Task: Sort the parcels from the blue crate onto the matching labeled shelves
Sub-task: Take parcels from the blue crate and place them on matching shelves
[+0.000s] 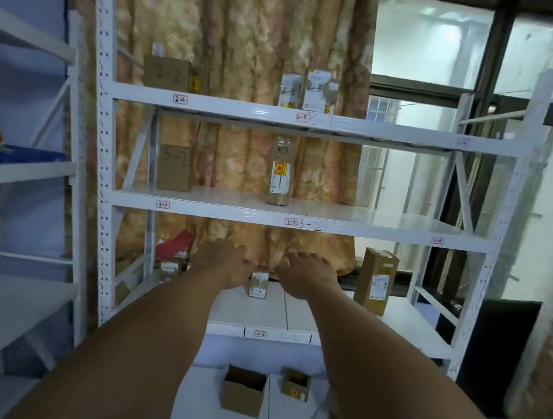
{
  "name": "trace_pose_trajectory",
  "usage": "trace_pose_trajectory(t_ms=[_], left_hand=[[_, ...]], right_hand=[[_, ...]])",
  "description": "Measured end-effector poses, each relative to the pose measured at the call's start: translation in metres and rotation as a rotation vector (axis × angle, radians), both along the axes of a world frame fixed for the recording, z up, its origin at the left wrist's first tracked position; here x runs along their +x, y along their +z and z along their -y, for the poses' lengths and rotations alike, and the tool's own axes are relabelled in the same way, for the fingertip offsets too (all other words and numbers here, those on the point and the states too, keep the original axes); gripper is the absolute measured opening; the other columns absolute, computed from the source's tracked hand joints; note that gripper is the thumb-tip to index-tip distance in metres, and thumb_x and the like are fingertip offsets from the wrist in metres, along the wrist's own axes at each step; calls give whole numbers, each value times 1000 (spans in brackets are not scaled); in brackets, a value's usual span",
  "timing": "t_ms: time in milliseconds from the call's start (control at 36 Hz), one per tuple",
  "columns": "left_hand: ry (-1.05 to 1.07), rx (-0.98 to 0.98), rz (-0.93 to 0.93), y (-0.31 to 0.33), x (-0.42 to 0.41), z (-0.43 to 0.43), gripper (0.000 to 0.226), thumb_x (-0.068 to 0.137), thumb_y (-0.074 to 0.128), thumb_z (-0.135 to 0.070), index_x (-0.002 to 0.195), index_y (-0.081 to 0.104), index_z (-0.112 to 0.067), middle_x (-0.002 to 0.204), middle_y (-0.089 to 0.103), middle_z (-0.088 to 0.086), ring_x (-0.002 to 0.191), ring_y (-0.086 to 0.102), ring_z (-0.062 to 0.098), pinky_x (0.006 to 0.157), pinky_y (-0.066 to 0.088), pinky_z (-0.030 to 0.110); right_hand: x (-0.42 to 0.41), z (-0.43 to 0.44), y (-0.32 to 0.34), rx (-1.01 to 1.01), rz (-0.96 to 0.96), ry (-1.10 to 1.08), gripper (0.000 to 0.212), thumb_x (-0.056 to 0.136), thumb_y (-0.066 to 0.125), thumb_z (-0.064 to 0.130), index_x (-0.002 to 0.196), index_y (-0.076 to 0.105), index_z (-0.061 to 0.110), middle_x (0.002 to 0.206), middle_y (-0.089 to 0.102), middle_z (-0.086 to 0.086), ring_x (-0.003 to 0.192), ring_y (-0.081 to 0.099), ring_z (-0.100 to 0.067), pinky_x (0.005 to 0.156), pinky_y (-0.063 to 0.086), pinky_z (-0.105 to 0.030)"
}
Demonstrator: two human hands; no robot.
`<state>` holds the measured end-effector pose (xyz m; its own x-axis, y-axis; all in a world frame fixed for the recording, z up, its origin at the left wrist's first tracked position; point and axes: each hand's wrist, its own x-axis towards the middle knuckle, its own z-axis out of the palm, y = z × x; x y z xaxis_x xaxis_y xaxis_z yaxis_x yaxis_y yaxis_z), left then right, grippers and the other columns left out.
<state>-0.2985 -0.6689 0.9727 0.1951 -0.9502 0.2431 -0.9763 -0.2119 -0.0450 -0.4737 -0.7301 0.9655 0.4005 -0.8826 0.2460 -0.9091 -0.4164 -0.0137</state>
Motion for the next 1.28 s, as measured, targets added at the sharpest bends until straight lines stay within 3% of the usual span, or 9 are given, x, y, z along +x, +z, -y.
trace_pose_trajectory(t_ms=[194, 306, 417, 583, 750, 917, 1028, 1167, 1278], left_hand=[[20, -11, -19, 23, -65, -33, 65, 100, 25, -59, 152, 43, -23, 160, 39, 11, 144, 37, 33, 115, 32, 49], [-9, 6, -27, 30, -106, -55, 79, 90, 16, -67, 152, 42, -24, 162, 36, 7, 146, 34, 35, 116, 32, 50], [4, -16, -11, 35, -134, -63, 64, 100, 24, -59, 152, 43, -25, 160, 39, 7, 144, 36, 33, 115, 32, 47], [3, -46, 2, 40, -166, -71, 63, 102, 26, -59, 152, 42, -25, 161, 39, 5, 147, 34, 29, 120, 25, 47], [24, -68, -16, 43, -170, -93, 60, 102, 27, -57, 149, 46, -25, 160, 39, 6, 145, 37, 30, 117, 31, 48], [141, -111, -66, 29, -126, -137, 59, 98, 29, -60, 135, 58, -25, 142, 58, 9, 127, 54, 33, 101, 44, 46], [260, -96, -72, 22, -86, -185, 55, 102, 31, -57, 146, 46, -29, 146, 55, 10, 132, 51, 36, 110, 41, 47], [470, -60, -53, 1, -11, -254, 58, 100, 28, -60, 141, 53, -26, 143, 57, 11, 128, 54, 34, 110, 41, 47], [642, -18, -34, -25, 51, -319, 61, 105, 24, -57, 150, 44, -21, 154, 46, 11, 138, 45, 33, 117, 29, 45]], right_hand=[[-61, -33, 14, -22, -8, 5, 68, 104, 26, 62, 159, 35, 22, 166, 34, -7, 153, 28, -31, 123, 23, -48], [-99, -51, 23, -14, 6, -8, 70, 104, 25, 62, 159, 34, 20, 165, 34, -8, 153, 28, -31, 123, 21, -48], [-130, -65, 33, -20, 22, -4, 69, 104, 28, 62, 159, 35, 21, 164, 36, -9, 153, 29, -32, 123, 23, -47], [-165, -78, 41, -8, 24, -5, 70, 104, 26, 63, 160, 33, 22, 168, 28, -8, 156, 22, -31, 125, 17, -49], [-173, -86, 43, -14, 46, 20, 70, 103, 28, 62, 160, 33, 21, 166, 33, -9, 154, 25, -32, 124, 19, -49], [-128, -108, 45, 18, -8, 139, 70, 105, 23, 61, 163, 26, 21, 170, 25, -6, 157, 18, -29, 126, 14, -48], [-71, -133, 42, 47, -51, 251, 68, 106, 24, 58, 162, 27, 21, 170, 23, -7, 157, 18, -29, 126, 15, -47], [22, -179, 26, 73, -73, 440, 66, 105, 22, 59, 161, 31, 24, 168, 28, -3, 154, 26, -28, 122, 27, -50], [101, -224, 5, 67, -92, 625, 70, 105, 23, 62, 160, 31, 20, 167, 30, -9, 153, 28, -33, 123, 24, -49]])
